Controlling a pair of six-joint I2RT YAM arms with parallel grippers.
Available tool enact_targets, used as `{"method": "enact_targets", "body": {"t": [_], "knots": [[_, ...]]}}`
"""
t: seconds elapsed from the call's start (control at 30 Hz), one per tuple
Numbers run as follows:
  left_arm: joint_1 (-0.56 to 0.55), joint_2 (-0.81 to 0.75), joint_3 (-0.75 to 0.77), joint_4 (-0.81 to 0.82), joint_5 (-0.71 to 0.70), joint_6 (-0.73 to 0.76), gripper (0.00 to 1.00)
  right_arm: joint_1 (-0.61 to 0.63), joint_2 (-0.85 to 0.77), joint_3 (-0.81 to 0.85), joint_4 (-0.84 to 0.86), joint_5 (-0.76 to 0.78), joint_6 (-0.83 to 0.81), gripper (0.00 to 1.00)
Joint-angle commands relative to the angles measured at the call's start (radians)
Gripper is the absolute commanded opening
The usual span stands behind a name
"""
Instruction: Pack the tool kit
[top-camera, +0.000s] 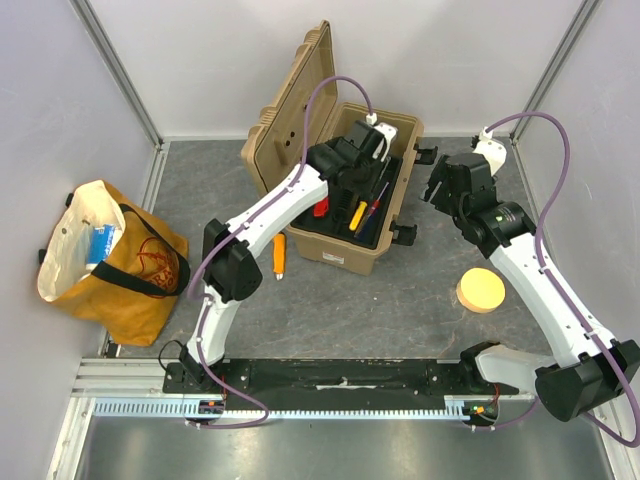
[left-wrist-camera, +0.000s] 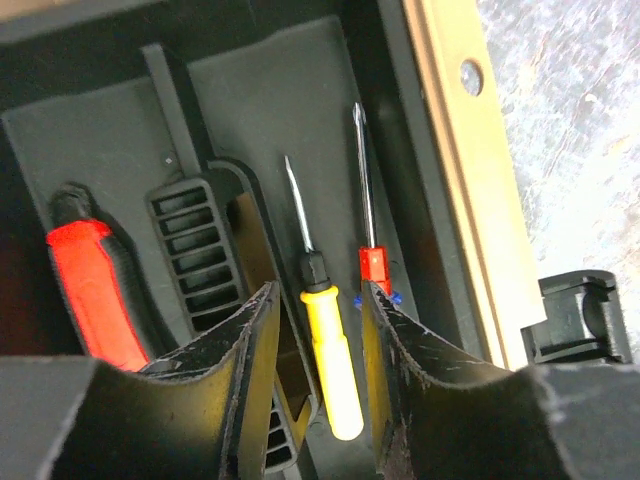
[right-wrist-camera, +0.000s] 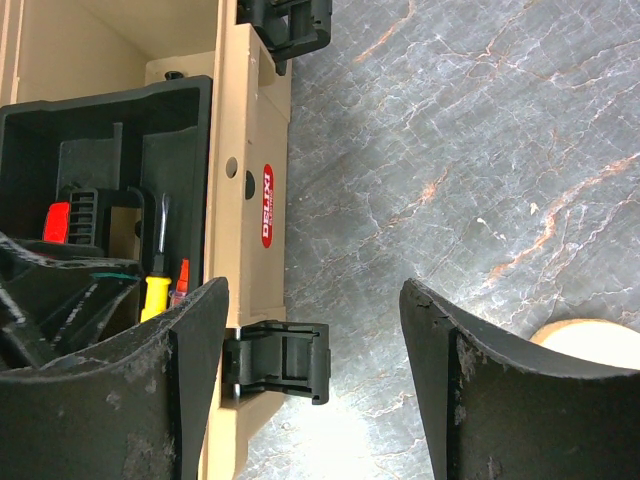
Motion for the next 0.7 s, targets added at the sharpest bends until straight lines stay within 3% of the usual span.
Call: {"method": "enact_targets", "body": {"t": [0.0, 0.17, 0.37, 0.67], "knots": [[-0.003, -0.095, 0.084, 0.004, -0.019, 0.068, 0.44, -0.004, -0.015, 0.013, 0.021, -0.003, -0.005, 0.76], [-0.01, -0.234, -0.011, 0.001, 0.027, 0.075, 0.45, -0.006, -0.001, 0.019, 0.021, -0.004, -0.008, 0.76], [-0.01, -0.408, -0.068, 0.003, -0.053, 0.084, 0.46, -0.007, 0.005, 0.022, 0.021, -0.004, -0.01, 0.76], [0.014, -0.61, -0.06, 0.129, -0.448, 0.104, 0.52, -0.009, 0.007, 0.008, 0.029, -0.024, -0.001, 0.76]]}}
